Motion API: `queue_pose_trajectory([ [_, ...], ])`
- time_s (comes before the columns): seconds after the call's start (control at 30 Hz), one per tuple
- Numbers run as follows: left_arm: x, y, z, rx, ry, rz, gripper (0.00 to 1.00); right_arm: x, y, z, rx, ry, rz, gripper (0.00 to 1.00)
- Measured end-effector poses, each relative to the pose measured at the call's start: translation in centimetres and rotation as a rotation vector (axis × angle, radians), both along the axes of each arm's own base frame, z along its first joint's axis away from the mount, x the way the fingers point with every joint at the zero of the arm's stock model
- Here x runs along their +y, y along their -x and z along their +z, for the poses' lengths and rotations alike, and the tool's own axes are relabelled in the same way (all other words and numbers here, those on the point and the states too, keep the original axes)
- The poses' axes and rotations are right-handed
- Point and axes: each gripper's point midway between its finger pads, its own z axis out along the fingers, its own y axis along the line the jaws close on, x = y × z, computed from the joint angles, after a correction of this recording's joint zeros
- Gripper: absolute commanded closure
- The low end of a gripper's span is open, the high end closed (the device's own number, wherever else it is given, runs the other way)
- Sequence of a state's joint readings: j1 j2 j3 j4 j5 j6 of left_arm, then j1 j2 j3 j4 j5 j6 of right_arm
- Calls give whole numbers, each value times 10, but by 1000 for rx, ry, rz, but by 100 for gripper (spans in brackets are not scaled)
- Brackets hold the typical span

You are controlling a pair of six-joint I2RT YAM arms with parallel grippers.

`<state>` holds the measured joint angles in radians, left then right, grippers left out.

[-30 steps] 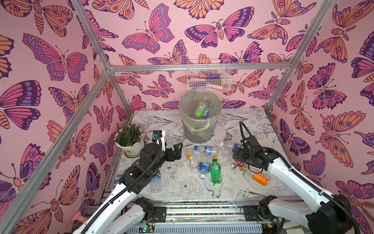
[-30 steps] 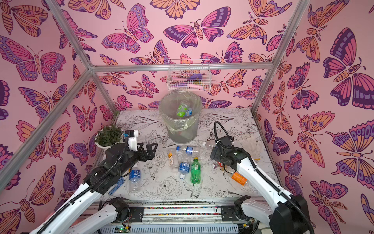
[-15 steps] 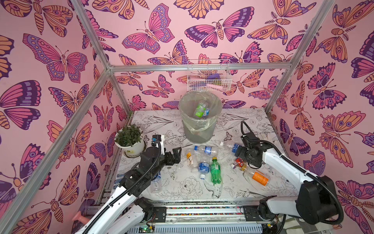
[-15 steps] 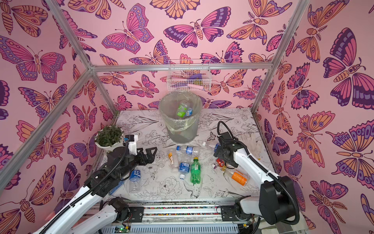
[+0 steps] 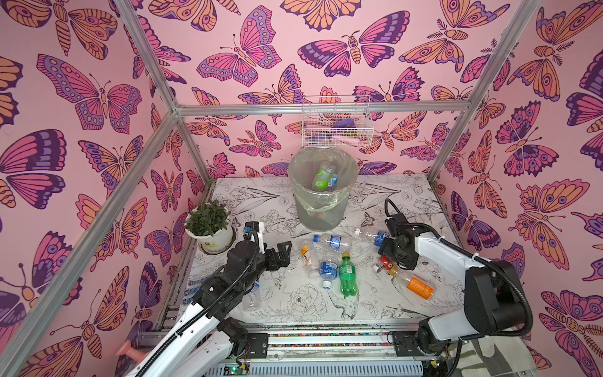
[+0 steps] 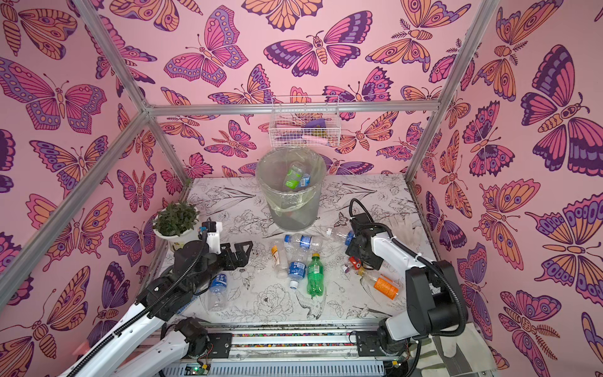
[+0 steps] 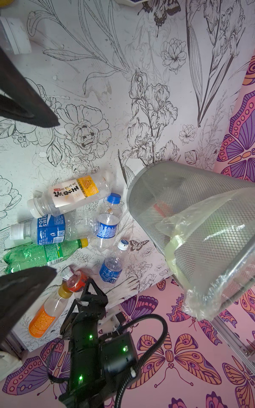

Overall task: Throw the plastic bottles in the bin
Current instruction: Pick up the plastic bottle from the middle-right of the table.

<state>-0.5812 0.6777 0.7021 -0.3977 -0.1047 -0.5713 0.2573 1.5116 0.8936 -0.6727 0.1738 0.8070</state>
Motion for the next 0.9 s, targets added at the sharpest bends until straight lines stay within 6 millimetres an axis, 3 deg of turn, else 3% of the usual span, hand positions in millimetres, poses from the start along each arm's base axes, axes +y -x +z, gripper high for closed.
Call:
queue_pose_trajectory([
  [0.17, 0, 1, 1, -2, 5, 1, 0, 2, 0, -14, 38, -2, 13, 18],
  [0.3, 1, 2, 1, -2, 6, 2, 0, 6, -4, -18, 36, -15, 29, 50],
  [0.47, 2, 3, -1, 6, 3, 3, 0, 8, -9, -17, 15, -24, 32, 77],
  [0.57, 3, 4, -3, 12, -1, 3, 0, 8, -10, -10, -20, -30, 35, 100],
  [0.9, 3, 5, -4, 16, -4, 3, 1, 7, -3, -3, -39, -42, 35, 100],
])
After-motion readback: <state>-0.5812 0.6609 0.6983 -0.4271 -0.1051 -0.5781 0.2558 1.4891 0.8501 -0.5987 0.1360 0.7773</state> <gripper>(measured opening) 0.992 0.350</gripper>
